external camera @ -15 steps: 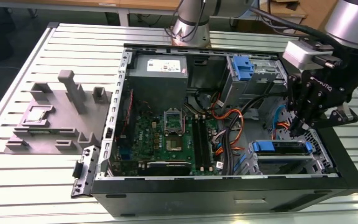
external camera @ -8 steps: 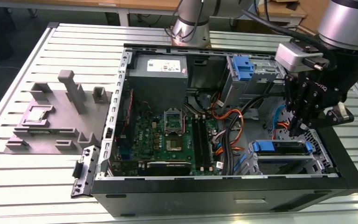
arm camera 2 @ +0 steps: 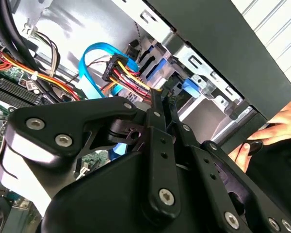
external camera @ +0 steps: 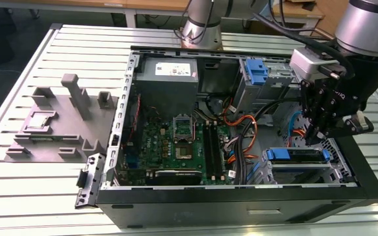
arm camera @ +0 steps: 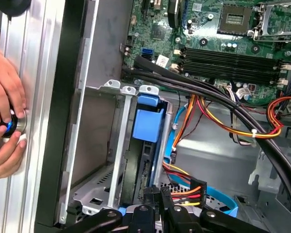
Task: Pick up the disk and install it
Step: 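Insert the first disk wire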
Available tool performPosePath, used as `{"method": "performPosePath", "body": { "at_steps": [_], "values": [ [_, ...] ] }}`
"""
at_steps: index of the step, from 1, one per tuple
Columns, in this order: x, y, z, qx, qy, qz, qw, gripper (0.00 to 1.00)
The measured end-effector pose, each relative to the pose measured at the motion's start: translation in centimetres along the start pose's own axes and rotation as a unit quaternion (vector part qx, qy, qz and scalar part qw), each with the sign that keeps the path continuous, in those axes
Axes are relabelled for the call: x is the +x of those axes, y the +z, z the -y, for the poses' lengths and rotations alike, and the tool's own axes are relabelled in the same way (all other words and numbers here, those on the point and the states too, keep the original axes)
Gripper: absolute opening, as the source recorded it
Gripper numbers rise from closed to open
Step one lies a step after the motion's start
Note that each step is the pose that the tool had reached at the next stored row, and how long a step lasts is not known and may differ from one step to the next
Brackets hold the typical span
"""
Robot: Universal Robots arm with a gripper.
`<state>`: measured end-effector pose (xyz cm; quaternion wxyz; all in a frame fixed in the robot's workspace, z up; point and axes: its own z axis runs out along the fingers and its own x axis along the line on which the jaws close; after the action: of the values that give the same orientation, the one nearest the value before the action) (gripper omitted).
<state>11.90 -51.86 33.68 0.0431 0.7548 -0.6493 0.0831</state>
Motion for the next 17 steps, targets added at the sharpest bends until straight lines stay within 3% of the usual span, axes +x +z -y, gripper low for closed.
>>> {"method": "performPosePath", "body": {
  "at_steps": [7, 10, 14, 17],
  "values": [
    [1.17, 0.18, -0.63, 0.0020, 0.001, 0.0045, 1.0000, 0.17],
    [1.22, 0.23, -0.73, 0.0035, 0.004, 0.0044, 1.0000, 0.17],
    [1.20, 0.35, -0.75, -0.0010, 0.031, 0.0034, 0.9995, 0.17],
    [1.20, 0.39, -0.72, -0.0017, 0.035, 0.0032, 0.9994, 0.17]
  ]
}}
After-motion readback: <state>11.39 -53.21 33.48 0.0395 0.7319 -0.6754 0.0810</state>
